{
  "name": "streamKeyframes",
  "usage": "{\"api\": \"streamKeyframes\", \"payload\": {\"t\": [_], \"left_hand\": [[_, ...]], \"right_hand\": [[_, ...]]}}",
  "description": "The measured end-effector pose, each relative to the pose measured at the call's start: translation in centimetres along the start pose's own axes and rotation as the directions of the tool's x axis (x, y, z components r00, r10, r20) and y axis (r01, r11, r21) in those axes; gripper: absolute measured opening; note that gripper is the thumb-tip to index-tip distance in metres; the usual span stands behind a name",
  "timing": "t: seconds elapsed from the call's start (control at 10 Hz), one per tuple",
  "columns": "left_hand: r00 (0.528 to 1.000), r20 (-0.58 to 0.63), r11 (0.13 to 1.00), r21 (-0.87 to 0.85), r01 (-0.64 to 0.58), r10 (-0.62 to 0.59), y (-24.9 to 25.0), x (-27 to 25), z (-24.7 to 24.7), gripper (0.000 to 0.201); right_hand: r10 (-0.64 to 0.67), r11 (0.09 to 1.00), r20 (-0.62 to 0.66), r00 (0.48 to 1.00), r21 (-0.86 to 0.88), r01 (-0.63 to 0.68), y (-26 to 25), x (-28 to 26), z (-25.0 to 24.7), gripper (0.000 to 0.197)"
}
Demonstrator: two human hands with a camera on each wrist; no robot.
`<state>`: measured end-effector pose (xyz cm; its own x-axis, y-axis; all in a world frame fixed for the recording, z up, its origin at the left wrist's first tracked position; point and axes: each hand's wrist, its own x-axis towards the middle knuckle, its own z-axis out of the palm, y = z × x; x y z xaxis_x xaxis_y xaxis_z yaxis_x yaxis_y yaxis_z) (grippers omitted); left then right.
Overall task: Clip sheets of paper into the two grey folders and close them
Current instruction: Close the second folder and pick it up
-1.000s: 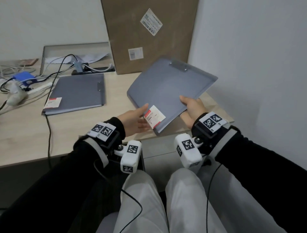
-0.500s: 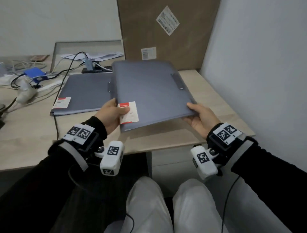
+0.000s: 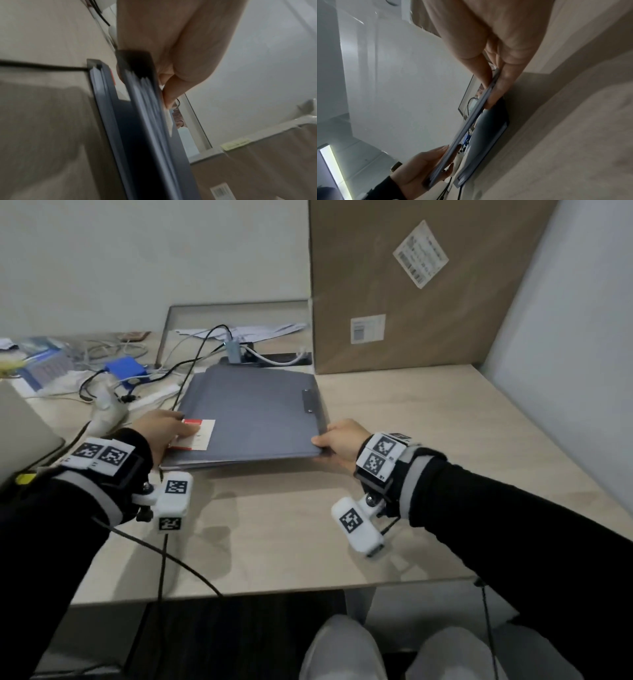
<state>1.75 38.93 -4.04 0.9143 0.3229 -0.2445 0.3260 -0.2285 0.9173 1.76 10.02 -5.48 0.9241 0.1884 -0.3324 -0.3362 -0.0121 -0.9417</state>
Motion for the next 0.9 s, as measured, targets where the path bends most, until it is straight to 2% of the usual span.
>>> {"api": "streamKeyframes", "payload": {"t": [0.1, 0.2, 0.3, 0.4, 0.5, 0.7, 0.8, 0.9], "left_hand": [[0.999, -0.032, 0.996, 0.085, 0.001, 0.002, -1.0, 2.6, -1.1, 0.040], [0.998, -0.060, 0.993, 0.113, -0.018, 0.025, -1.9, 3.5, -0.9, 0.032], [0.993, -0.102, 0.984, 0.170, -0.044, 0.062, -2.7, 4.4, -0.7, 0.037], [0.994, -0.098, 0.958, 0.286, -0.007, 0.037, -3.2, 5.0, -0.8, 0.045], [0.995, -0.097, 0.960, 0.279, 0.015, 0.013, -3.5, 5.5, -0.6, 0.031], [0.993, -0.119, 0.953, 0.302, 0.027, 0.009, -3.8, 5.9, -1.3, 0.025], [0.992, -0.122, 0.946, 0.324, 0.018, 0.023, -3.7, 5.8, -1.3, 0.019], [0.990, -0.136, 0.943, 0.334, 0.004, 0.044, -3.7, 5.9, -1.3, 0.021]], "right_hand": [[0.022, 0.989, 0.008, 1.000, -0.147, -0.021, 0.3, 3.1, 1.4, 0.024], [0.017, 0.955, -0.046, 0.999, -0.294, -0.030, 0.9, 5.4, 2.3, 0.018], [-0.009, 0.863, -0.089, 0.996, -0.503, -0.037, 1.0, 6.3, 3.1, 0.014], [0.001, 0.840, -0.102, 0.995, -0.540, -0.056, 0.8, 7.2, 3.6, 0.034], [0.030, 0.872, -0.083, 0.996, -0.484, -0.066, 0.3, 7.6, 4.0, 0.038], [0.025, 0.883, -0.063, 0.998, -0.467, -0.051, 0.3, 7.4, 4.9, 0.042], [0.025, 0.879, -0.056, 0.998, -0.474, -0.048, 0.1, 7.2, 5.0, 0.057], [-0.004, 0.860, -0.042, 0.999, -0.511, -0.019, 0.3, 7.7, 5.1, 0.065]]}}
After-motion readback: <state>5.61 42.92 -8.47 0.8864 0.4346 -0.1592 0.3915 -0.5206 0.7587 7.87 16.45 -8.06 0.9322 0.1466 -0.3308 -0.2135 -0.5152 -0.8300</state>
